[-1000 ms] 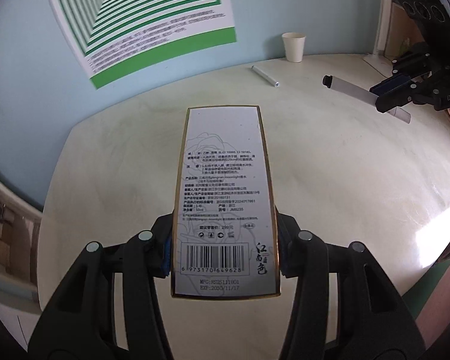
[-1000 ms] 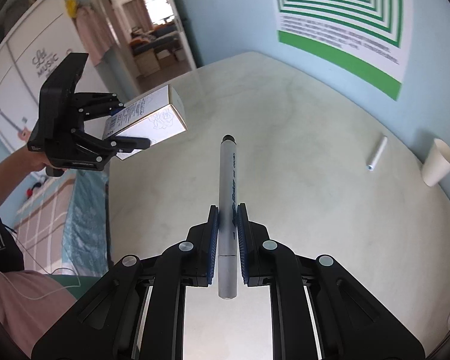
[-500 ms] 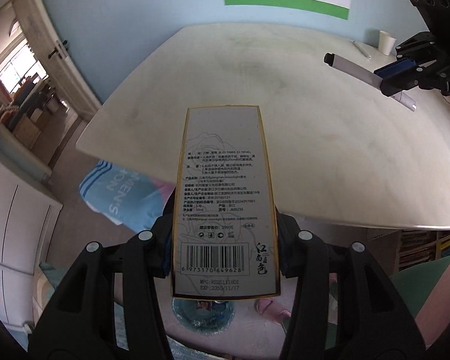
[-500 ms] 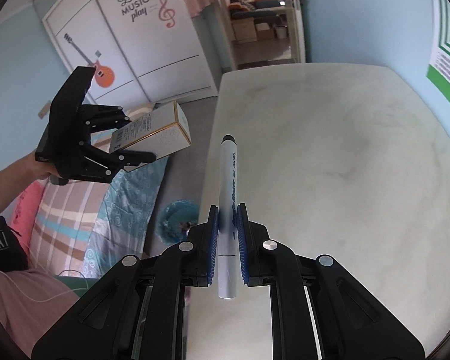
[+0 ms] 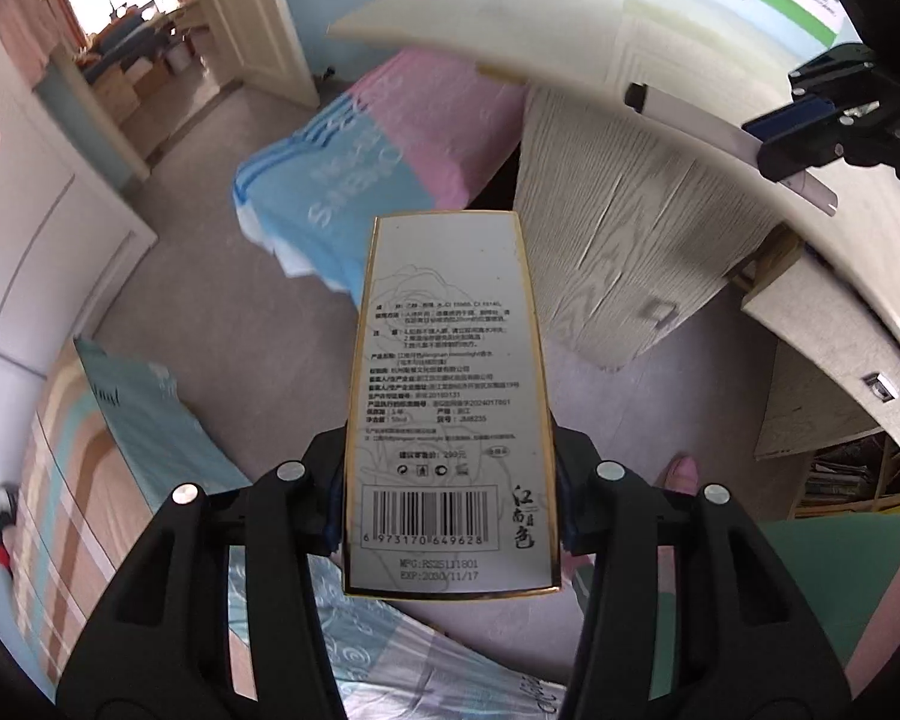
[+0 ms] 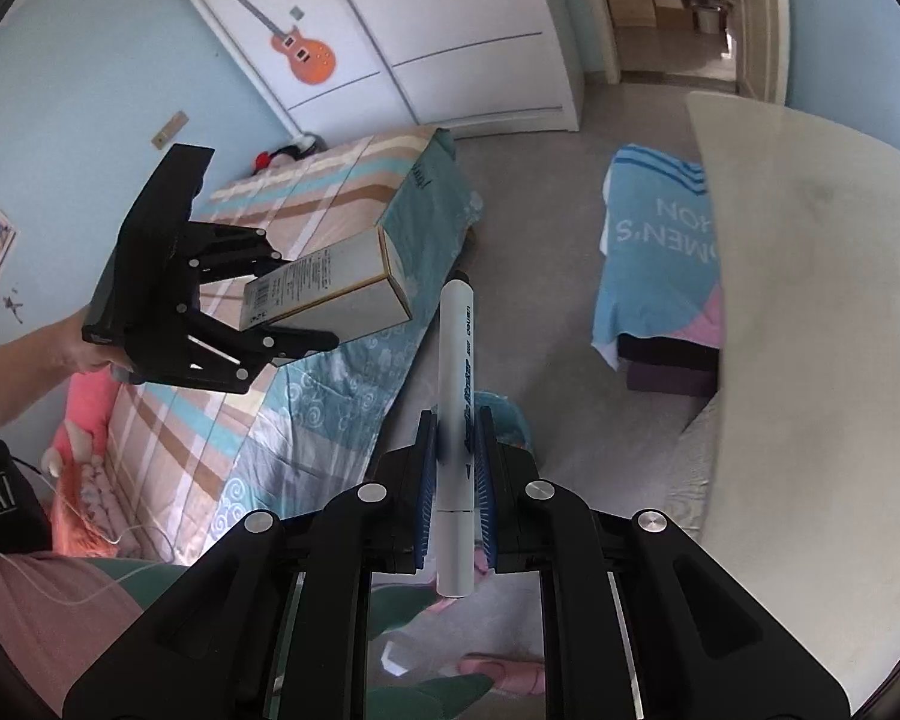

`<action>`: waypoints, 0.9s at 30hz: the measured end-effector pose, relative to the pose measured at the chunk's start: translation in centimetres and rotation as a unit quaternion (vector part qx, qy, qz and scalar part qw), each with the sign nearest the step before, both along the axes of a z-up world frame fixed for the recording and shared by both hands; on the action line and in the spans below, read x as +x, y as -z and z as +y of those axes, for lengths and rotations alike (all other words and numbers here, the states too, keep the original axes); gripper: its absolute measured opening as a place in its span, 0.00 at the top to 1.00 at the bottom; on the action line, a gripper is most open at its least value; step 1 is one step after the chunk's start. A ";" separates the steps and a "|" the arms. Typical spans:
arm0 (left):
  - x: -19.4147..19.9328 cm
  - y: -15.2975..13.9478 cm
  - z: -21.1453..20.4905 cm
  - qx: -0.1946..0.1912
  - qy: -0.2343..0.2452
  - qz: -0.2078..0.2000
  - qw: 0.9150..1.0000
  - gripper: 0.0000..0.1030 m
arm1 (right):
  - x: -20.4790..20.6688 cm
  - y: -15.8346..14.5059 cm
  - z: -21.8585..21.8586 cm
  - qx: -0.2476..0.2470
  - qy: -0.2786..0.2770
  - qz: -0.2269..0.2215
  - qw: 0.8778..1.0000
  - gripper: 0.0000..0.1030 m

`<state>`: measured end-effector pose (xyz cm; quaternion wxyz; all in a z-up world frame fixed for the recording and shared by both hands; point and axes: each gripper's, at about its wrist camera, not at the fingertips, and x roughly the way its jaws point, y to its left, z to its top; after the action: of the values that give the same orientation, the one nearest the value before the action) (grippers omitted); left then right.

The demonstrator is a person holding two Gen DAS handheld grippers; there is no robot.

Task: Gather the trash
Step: 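Carry the white box and white marker in both tools over the teal bin, then open the left tool to drop the box while the right tool drops the marker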

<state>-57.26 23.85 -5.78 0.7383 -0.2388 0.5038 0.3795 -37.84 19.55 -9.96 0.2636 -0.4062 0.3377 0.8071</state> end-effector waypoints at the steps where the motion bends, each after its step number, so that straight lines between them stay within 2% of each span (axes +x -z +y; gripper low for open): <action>1: -0.8 1.1 0.1 -0.009 -0.003 0.002 1.000 0.55 | -1.2 1.2 0.5 -0.010 -0.004 -0.003 1.000 0.87; 5: -2.9 6.7 0.4 -0.051 -0.013 0.012 0.999 0.55 | -4.9 7.0 1.8 -0.053 -0.012 -0.012 0.998 0.87; 9: -4.7 13.6 0.8 -0.088 -0.030 0.015 0.996 0.55 | -7.8 14.8 2.5 -0.100 -0.008 -0.029 0.995 0.87; 13: -6.1 20.9 1.1 -0.131 -0.065 0.012 0.989 0.55 | -9.6 24.3 2.9 -0.164 0.011 -0.041 0.985 0.87; 17: -6.7 28.4 1.4 -0.173 -0.099 0.028 0.979 0.55 | -10.8 31.8 3.2 -0.210 0.041 -0.043 0.976 0.86; 21: -7.3 32.0 1.5 -0.186 -0.111 0.037 0.976 0.54 | -12.9 36.8 4.1 -0.236 0.049 -0.042 0.970 0.83; 22: -7.5 32.5 1.7 -0.187 -0.113 0.039 0.975 0.54 | -13.3 37.4 4.1 -0.235 0.049 -0.045 0.970 0.77; 23: -7.5 33.2 2.0 -0.188 -0.115 0.042 0.974 0.48 | -13.7 38.0 4.2 -0.231 0.045 -0.048 0.971 0.70; 24: -7.6 33.8 2.1 -0.187 -0.119 0.051 0.974 0.38 | -14.2 38.5 4.3 -0.229 0.042 -0.052 0.971 0.49; 26: -7.7 34.2 2.2 -0.186 -0.125 0.062 0.973 0.26 | -15.0 39.1 4.3 -0.228 0.039 -0.056 0.971 0.47; 27: -8.0 34.3 2.2 -0.191 -0.130 0.061 0.971 0.26 | -15.1 39.1 4.3 -0.229 0.038 -0.059 0.971 0.47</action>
<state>-65.22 26.10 -40.04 0.5914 -0.4150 0.5756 0.3831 -52.95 23.89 -49.08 0.2135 -0.4895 0.5122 0.6727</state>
